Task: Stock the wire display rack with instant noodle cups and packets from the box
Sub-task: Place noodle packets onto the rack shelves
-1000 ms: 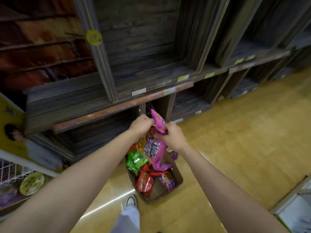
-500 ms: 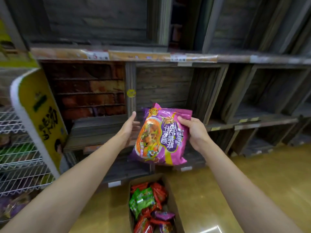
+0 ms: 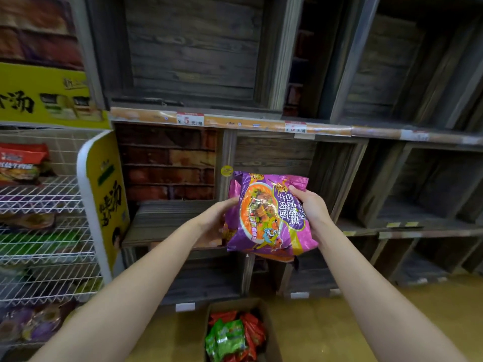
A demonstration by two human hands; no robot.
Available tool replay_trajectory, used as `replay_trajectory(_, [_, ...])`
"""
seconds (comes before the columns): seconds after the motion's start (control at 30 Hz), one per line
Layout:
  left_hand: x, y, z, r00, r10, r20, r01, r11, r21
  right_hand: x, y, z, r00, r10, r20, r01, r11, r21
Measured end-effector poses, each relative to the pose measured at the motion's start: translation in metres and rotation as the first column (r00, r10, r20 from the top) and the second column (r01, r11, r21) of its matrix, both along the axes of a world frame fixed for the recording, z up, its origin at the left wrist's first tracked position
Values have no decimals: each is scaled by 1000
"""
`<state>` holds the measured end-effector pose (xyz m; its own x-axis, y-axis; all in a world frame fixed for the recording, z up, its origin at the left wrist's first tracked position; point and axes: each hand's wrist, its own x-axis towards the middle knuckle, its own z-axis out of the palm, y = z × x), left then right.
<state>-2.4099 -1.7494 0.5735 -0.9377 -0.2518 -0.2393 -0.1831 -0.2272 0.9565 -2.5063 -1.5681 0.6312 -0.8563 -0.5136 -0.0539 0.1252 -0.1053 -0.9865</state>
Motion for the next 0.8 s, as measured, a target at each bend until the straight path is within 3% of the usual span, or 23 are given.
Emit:
replay_trajectory(0.13, [20, -13, 4, 1000, 0, 8, 0, 1000, 18, 9, -20, 4, 998, 35, -51, -30, 995, 92])
replay_trajectory(0.3, [50, -35, 8, 991, 133, -24, -136, 972, -191, 25, -51, -6, 983, 102, -155, -77, 984, 163])
replay_trajectory(0.47, [87, -73, -2, 929, 352, -117, -357, 934, -28, 41, -77, -12, 986, 1, -165, 20, 992, 126])
replay_trajectory(0.6, [111, -97, -8, 803, 577, -148, -555, 815, 166, 58, -94, -11, 984, -105, -147, 116, 991, 71])
replay_trajectory(0.8, [141, -116, -6, 729, 674, -119, -606, 716, 345, 90, -116, -7, 992, -100, -72, 106, 991, 87])
